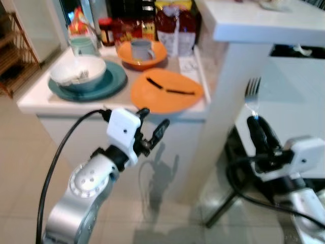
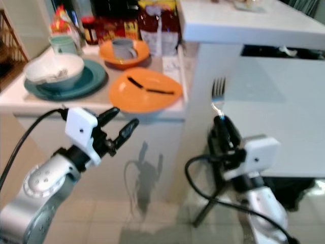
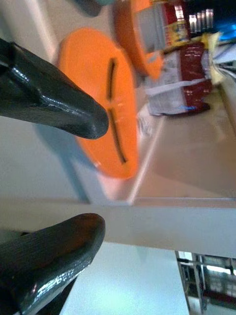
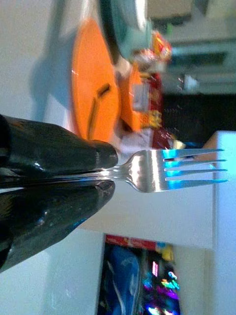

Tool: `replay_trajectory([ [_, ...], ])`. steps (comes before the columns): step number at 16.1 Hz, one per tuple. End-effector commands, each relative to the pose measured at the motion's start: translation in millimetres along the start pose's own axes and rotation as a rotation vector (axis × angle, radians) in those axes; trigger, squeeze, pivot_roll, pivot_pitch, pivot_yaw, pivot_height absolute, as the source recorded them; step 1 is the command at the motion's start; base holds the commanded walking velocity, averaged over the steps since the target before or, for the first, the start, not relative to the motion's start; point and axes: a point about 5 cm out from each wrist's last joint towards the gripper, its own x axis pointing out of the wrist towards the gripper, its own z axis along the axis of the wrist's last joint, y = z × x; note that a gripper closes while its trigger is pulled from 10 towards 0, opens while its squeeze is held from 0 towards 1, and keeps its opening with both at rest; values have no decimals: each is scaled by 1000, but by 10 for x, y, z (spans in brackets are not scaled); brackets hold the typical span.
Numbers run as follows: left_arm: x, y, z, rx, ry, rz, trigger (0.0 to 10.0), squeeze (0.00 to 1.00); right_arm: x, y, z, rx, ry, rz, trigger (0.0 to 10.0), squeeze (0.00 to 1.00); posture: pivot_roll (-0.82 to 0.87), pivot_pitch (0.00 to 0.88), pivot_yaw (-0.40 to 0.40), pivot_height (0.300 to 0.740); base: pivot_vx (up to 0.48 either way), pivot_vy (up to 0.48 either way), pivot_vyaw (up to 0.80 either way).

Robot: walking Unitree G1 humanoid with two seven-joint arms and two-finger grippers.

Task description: Setting the table

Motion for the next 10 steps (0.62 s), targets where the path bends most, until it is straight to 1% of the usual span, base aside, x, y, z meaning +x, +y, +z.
replay_trajectory([
  [1, -1, 13, 30, 12, -11, 5, 10000, 0, 1, -9, 27, -20, -13, 7, 10000, 0, 64, 49, -11, 740, 0, -480, 0],
  [4, 54, 18, 51, 12, -14, 24, 10000, 0, -6, -56, -7, -3, 15, -53, 10000, 0, 57, 54, -8, 740, 0, -480, 0],
  [6, 98, 54, 34, 18, -11, 58, 10000, 0, 2, -122, -65, 3, 63, -119, 10000, 0, 54, 54, -6, 740, 0, -480, 0],
  [7, 165, 130, 9, 15, -5, 111, 10000, 0, 24, -211, -128, 50, 107, -219, 10000, 0, 54, 54, -6, 740, 0, -480, 0],
  [9, 241, 197, -24, 28, 20, 149, 10000, 0, 54, -286, -160, 42, 142, -290, 10000, 0, 30, 55, 16, 740, 0, -480, 0],
  [10, 256, 214, -33, 33, 27, 161, 10000, 0, 58, -303, -170, 26, 156, -303, 10000, 0, 26, 55, 19, 740, 0, -480, 0],
])
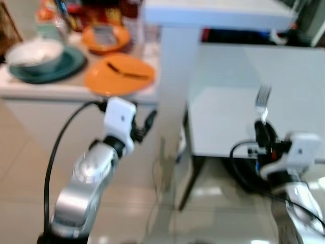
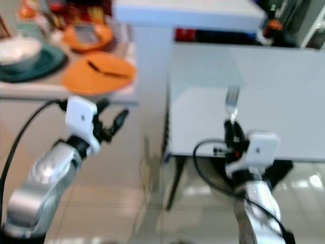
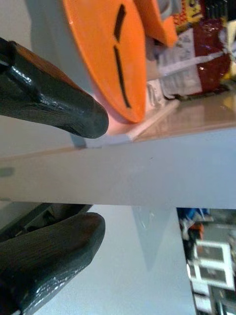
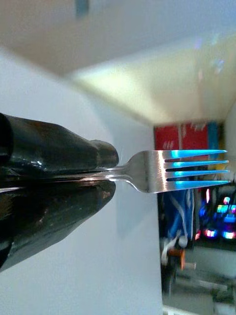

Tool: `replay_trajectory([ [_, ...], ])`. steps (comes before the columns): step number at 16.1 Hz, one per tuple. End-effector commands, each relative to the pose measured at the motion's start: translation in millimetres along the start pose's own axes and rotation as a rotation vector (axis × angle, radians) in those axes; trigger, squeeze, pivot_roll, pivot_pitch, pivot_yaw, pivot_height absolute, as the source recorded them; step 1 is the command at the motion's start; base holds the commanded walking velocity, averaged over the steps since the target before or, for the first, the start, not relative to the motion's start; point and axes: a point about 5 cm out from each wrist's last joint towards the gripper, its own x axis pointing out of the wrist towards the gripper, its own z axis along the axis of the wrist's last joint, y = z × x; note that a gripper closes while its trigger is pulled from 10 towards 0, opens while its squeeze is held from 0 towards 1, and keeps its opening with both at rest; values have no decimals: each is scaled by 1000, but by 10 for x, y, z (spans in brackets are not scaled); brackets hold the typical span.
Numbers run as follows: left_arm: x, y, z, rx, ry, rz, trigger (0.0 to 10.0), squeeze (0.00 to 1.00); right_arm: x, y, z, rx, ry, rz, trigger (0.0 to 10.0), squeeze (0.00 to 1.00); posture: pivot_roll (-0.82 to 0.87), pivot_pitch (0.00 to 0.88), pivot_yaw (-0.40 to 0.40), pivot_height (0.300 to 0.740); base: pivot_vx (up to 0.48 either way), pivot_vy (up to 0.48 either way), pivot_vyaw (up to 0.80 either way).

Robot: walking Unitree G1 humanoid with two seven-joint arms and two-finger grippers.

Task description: Setting the table

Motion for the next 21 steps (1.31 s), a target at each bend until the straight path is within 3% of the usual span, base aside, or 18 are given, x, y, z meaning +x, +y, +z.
replay_trajectory([
  [1, 52, 4, 42, 17, -29, 29, 10000, 0, 29, -74, -24, -42, 37, -37, 10000, 0, 26, 55, 19, 740, 0, -480, 0],
  [3, 134, 91, -3, 47, -5, 113, 10000, 0, 134, -96, -19, -98, 81, -79, 10000, 0, 10, 51, 30, 740, 0, -480, 0],
  [5, 163, 99, -4, 52, -5, 123, 10000, 0, 181, -44, 35, -77, 59, -55, 10000, 0, 9, 49, 31, 740, 0, -480, 0],
  [7, 182, 85, 9, 57, -15, 115, 10000, 0, 194, -21, 48, -49, 52, -44, 10000, 0, 10, 45, 34, 740, 0, -480, 0],
  [10, 190, 64, 18, 69, -23, 103, 10000, 0, 214, -19, 52, -120, 64, -25, 10000, 0, 8, 43, 38, 740, 0, -480, 0],
  [16, 227, 30, 16, 74, -30, 76, 10000, 0, 171, -142, 73, -80, 59, -106, 10000, 0, -7, 50, 50, 740, 0, -480, 135],
  [21, 235, 30, 22, 79, -37, 67, 10000, 0, 195, -126, 80, -80, 61, -86, 10000, 0, -10, 32, 51, 740, 0, -480, 0],
])
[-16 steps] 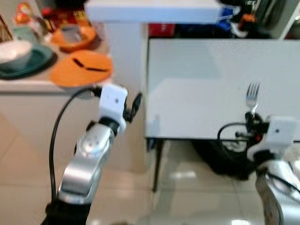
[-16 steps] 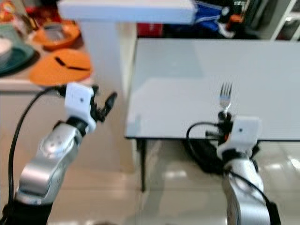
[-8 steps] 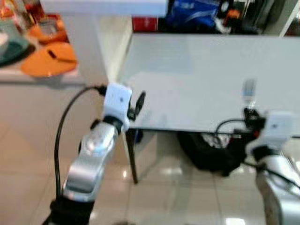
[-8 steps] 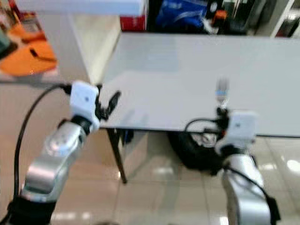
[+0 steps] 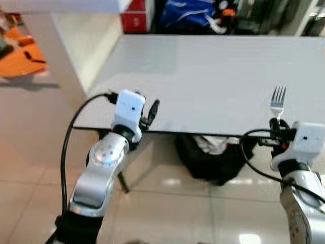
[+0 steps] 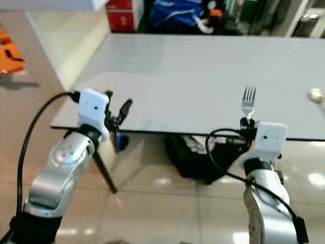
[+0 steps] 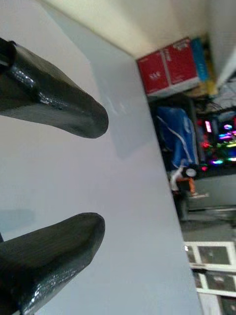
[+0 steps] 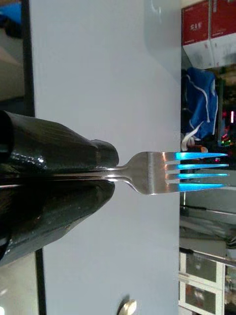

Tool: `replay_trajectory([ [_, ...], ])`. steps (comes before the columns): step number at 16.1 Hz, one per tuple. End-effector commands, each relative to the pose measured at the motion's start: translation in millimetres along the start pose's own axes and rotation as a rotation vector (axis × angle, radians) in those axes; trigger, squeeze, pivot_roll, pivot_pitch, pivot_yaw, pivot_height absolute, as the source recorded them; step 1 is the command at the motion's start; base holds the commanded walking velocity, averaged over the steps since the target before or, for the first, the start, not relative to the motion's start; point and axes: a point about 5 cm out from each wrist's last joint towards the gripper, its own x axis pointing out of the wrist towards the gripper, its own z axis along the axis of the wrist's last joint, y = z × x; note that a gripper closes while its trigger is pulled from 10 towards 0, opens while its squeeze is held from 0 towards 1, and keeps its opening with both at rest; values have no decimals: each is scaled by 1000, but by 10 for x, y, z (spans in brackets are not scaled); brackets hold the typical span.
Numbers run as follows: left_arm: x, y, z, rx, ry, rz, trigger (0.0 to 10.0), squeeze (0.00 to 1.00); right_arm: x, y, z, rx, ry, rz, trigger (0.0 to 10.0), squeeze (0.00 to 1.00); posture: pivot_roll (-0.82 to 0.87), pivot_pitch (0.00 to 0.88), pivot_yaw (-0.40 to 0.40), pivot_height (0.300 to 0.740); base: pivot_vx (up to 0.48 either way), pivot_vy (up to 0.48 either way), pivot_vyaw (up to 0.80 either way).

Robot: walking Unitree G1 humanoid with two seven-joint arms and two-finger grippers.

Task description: Setting the table

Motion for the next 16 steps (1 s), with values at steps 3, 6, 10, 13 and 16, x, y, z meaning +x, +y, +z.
replay_trajectory([
  [3, -21, 43, -17, 7, 5, 14, 10000, 0, 12, 39, 57, 14, -17, 25, 10000, 0, -12, 27, 50, 740, 0, -480, 0],
  [6, -25, 28, -20, 8, 5, 6, 10000, 0, 38, 49, 63, 35, -10, 45, 10000, 0, -12, 24, 51, 740, 0, -480, 0],
  [10, -21, 26, -19, 10, 2, 1, 10000, 0, 70, 42, 81, 34, -13, 42, 10000, 0, -14, 16, 56, 740, 0, -480, 0],
  [13, -3, 21, -11, 11, 0, -1, 10000, 0, 83, 29, 82, 40, -7, 38, 10000, 0, -16, 17, 58, 740, 0, -480, 0],
  [16, -9, 10, -17, 9, 2, -3, 10000, 0, 78, 2, 68, 44, 2, 26, 10000, 0, -16, 16, 59, 740, 0, -480, 0],
])
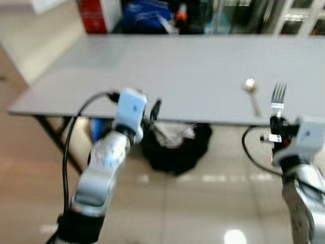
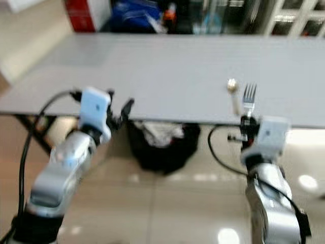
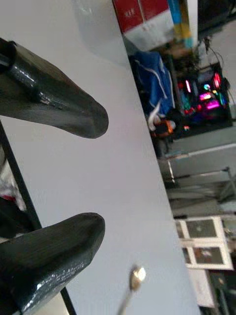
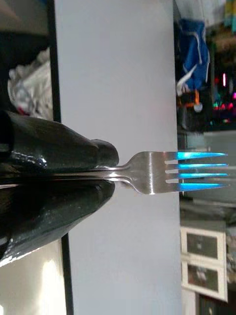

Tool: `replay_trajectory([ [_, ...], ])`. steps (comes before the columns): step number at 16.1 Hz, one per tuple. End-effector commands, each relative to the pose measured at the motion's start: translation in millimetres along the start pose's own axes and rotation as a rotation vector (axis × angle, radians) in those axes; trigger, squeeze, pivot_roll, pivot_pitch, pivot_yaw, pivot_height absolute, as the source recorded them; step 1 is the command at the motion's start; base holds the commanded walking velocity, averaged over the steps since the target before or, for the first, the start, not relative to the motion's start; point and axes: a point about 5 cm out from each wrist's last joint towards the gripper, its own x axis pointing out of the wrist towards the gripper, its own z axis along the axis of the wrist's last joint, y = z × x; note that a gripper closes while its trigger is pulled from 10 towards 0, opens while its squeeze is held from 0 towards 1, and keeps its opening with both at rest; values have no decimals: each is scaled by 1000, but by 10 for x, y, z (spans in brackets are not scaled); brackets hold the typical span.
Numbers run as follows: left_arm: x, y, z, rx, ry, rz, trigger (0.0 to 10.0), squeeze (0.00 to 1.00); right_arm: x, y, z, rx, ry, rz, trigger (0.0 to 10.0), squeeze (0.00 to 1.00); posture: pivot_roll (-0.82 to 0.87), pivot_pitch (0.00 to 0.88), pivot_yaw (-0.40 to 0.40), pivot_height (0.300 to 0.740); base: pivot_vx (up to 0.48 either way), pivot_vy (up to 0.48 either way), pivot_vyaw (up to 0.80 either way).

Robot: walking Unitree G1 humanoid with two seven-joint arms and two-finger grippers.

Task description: Setting the table

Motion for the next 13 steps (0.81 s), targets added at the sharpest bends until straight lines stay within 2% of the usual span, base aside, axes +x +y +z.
replay_trajectory([
  [1, -24, 43, -26, 11, 13, 12, 10000, 0, 7, 46, 24, 16, -5, 20, 10000, 0, -16, 16, 59, 740, 0, -480, 0],
  [4, -29, 42, -33, 9, 18, 11, 10000, 0, -7, 53, 8, 19, 4, 19, 10000, 0, -15, 30, 64, 740, 0, -480, 0],
  [5, -28, 30, -37, -22, 25, 1, 10000, 0, -10, 61, -3, 18, 14, 16, 10000, 0, -15, 33, 65, 740, 0, 0, 0],
  [10, -13, 17, 16, -49, 1, -30, 10000, 0, 19, 115, -61, 46, 61, 21, 10000, 0, -9, 36, 65, 740, 0, 0, 0],
  [13, -19, 23, 21, -55, 2, -33, 10000, 0, 38, 147, -69, 48, 69, 33, 10000, 0, -3, 36, 55, 740, 329, 0, 0],
])
